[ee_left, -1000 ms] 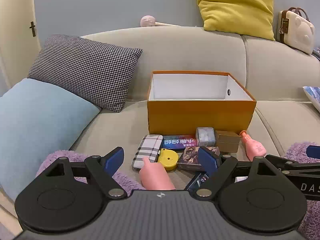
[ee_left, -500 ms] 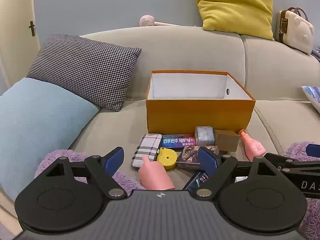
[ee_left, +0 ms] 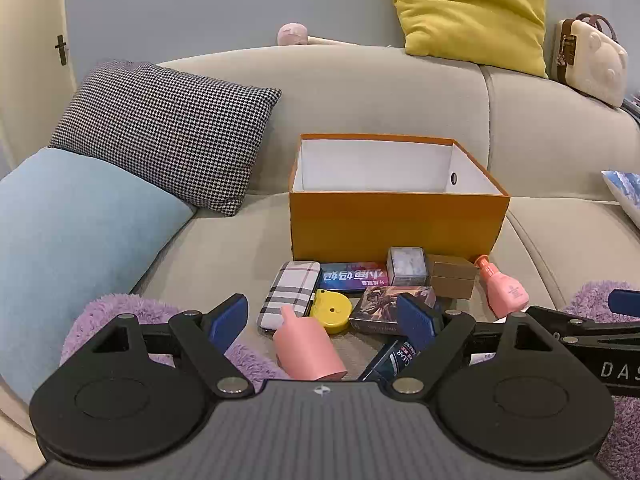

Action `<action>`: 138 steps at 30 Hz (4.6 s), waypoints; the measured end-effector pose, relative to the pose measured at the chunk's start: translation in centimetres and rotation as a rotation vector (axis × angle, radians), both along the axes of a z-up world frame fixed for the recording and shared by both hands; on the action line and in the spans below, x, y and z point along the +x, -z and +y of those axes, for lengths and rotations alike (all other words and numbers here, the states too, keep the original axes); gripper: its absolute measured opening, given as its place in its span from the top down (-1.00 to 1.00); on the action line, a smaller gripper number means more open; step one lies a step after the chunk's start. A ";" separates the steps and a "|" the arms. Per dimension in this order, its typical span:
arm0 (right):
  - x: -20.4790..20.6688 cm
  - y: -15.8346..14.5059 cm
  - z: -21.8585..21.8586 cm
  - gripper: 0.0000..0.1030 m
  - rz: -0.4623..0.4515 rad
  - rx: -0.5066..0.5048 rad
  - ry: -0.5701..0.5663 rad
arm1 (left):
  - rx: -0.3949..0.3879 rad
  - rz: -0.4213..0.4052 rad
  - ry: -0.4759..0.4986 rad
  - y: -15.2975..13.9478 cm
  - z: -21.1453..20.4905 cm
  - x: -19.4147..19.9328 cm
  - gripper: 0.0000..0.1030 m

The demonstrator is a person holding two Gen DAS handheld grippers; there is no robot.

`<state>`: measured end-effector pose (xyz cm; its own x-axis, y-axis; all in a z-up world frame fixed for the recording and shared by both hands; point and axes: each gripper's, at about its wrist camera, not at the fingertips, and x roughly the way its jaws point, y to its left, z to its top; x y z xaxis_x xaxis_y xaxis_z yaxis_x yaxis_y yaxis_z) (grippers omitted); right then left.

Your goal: Organize rigid objects

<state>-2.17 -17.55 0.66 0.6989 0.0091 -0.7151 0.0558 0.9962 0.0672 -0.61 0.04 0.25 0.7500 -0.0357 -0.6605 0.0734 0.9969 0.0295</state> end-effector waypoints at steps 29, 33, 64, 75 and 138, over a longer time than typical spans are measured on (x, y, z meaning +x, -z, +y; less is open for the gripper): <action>1.8 2.6 -0.6 -0.49 0.116 0.080 -0.027 | -0.144 0.166 0.109 2.2 0.5 1.9 -0.20; 3.2 4.0 -1.4 -0.04 0.184 0.118 -0.049 | -0.218 0.252 0.179 3.5 0.5 3.5 0.07; 12.9 10.2 -3.6 0.09 0.268 0.240 0.052 | -0.464 0.461 0.017 10.1 0.5 13.0 -0.47; 14.7 11.0 -1.7 0.22 0.268 0.228 -0.034 | -0.663 0.585 -0.146 14.6 1.6 15.5 -0.47; 14.5 11.5 1.2 0.59 0.313 0.148 -0.173 | -0.547 0.487 -0.102 13.4 1.2 15.5 0.51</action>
<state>12.29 -16.31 -10.88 0.4257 0.2270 -0.8759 -0.0719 0.9734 0.2174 14.89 1.25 -13.14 0.3932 -0.4010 -0.8274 -0.1426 0.8624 -0.4857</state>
